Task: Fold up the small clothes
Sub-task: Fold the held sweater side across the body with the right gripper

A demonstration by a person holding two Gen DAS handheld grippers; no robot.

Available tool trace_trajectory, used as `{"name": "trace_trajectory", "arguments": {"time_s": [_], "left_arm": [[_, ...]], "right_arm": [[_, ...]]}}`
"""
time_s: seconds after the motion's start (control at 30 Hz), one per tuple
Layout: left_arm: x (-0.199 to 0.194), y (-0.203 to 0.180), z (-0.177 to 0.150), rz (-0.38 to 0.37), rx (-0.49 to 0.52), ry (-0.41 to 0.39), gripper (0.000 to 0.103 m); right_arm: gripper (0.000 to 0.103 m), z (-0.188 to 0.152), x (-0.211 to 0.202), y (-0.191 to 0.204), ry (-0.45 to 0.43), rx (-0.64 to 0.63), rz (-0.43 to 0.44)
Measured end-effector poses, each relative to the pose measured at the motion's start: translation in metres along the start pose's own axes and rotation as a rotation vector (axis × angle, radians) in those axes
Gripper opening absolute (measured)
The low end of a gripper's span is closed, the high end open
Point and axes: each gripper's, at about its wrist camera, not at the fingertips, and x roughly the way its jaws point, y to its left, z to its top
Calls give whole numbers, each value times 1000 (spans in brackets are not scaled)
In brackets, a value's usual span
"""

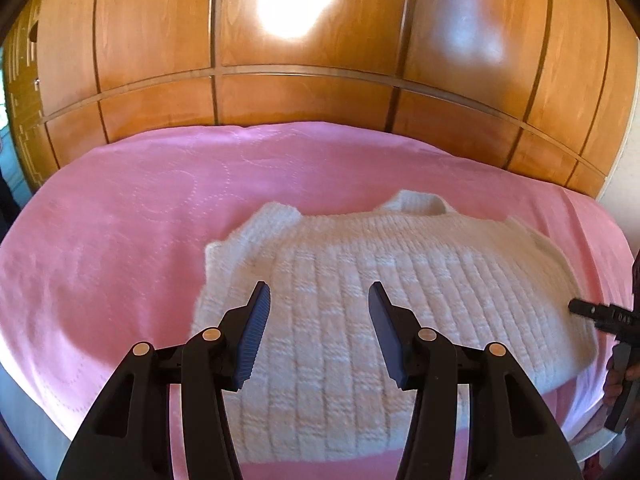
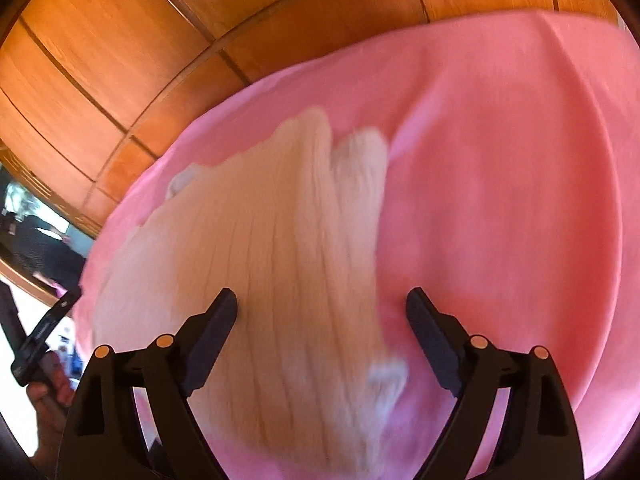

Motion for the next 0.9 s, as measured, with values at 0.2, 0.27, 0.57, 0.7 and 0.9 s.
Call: {"name": "trace_trajectory", "arguments": {"time_s": [0.2,0.27,0.57,0.7,0.9], "left_arm": [[-1,-18,-6,-29,24,25,50],[2,-23,-8,-41,37,32,50],[15,-60,-13,-88,102,70,50],[21,-78,-14,-103,139,81,50],[30,-100,-16,-121,184,104,50]], "right_arm": [[67,-30,-14,-6,29,95,180],[52,-38,-15,-9,32,120,213],[42,-44,-13,-23,16,169,286],[58,-46,-15,-22,-2,171,330],[79,-49,-16,-2,-13,115,278]]}}
